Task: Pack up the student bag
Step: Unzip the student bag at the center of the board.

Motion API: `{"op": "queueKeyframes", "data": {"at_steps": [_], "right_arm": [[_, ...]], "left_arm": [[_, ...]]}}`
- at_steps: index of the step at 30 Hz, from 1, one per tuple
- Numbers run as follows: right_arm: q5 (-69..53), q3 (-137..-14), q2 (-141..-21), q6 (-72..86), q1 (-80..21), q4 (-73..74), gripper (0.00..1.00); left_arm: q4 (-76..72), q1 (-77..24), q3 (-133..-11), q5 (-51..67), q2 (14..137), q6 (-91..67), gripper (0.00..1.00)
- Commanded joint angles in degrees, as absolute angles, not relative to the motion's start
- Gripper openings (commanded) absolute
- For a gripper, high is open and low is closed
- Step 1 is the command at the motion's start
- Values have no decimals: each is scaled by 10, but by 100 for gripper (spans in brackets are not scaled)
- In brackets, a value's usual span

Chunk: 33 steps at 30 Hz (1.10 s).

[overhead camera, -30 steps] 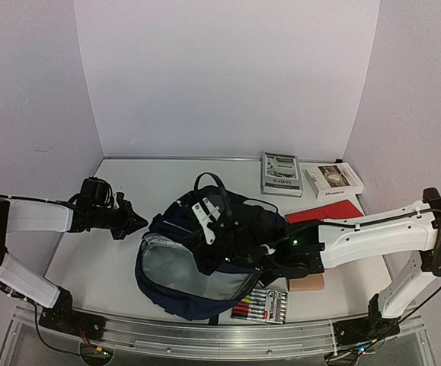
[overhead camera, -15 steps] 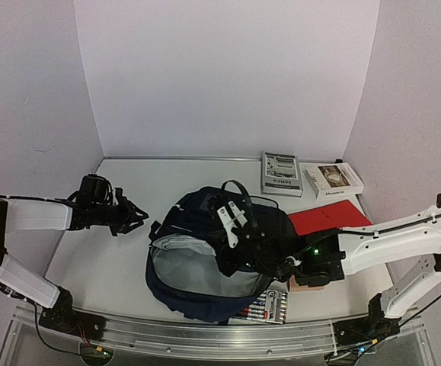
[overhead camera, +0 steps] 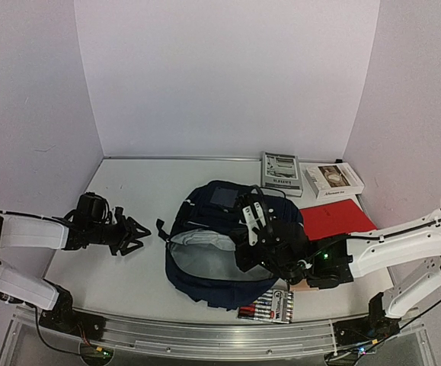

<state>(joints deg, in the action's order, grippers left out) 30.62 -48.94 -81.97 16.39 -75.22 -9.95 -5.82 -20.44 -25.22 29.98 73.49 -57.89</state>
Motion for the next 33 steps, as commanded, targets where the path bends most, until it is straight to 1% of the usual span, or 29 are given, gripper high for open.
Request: {"op": "queueKeyframes", "data": {"at_steps": [1, 11, 14, 17, 20, 24, 30, 32, 33], "right_arm": [[348, -482, -805, 198, -747, -132, 0], [343, -494, -814, 200, -747, -138, 0], [340, -492, -812, 204, -747, -143, 0], [339, -487, -810, 206, -747, -146, 0], [339, -483, -808, 207, -747, -148, 0], [339, -480, -804, 207, -747, -149, 0], [343, -475, -801, 206, -747, -153, 0], [342, -474, -800, 206, -747, -155, 0], [341, -474, -800, 207, -747, -156, 0]], "left_arm": [[-149, -231, -241, 308, 732, -659, 52], [-250, -299, -249, 271, 806, -781, 58], [-285, -315, -247, 259, 820, -813, 58], [-286, -328, -253, 237, 823, -831, 58], [-288, -335, -253, 222, 823, -846, 56], [-296, -341, -252, 215, 830, -861, 51], [-305, -356, -260, 213, 840, -875, 49], [-308, -357, -259, 208, 845, -877, 45], [-313, -357, -258, 205, 846, -879, 41]]}}
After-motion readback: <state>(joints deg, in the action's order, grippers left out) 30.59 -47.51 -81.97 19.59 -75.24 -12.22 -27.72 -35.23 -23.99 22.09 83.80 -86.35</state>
